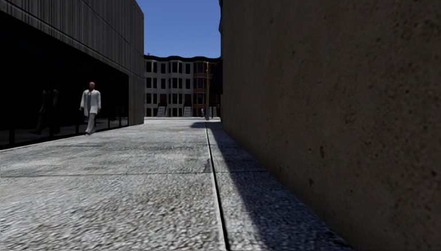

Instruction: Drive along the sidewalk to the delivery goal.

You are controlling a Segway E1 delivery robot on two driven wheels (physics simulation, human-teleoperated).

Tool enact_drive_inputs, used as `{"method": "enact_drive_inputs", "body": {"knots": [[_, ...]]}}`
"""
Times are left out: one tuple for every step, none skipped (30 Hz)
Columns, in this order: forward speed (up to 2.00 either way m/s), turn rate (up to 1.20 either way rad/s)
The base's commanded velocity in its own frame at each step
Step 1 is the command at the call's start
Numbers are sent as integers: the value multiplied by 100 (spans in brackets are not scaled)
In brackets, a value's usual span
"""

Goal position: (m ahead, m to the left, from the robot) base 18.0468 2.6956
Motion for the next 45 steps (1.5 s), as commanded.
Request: {"method": "enact_drive_inputs", "body": {"knots": [[200,5],[200,15],[200,36],[200,36],[200,50],[200,56],[200,58],[200,58],[200,58],[200,58],[200,58],[200,58],[200,58],[200,58],[200,58],[200,58],[200,58],[200,54],[200,0],[200,0],[200,0],[200,0],[200,0],[200,0],[200,0],[200,0],[200,0],[200,0],[200,0],[200,0],[200,0],[200,0],[200,0],[200,0],[200,0],[200,0],[200,0],[200,0],[200,0],[200,0],[200,0],[200,0],[200,0],[200,0],[200,0]]}}
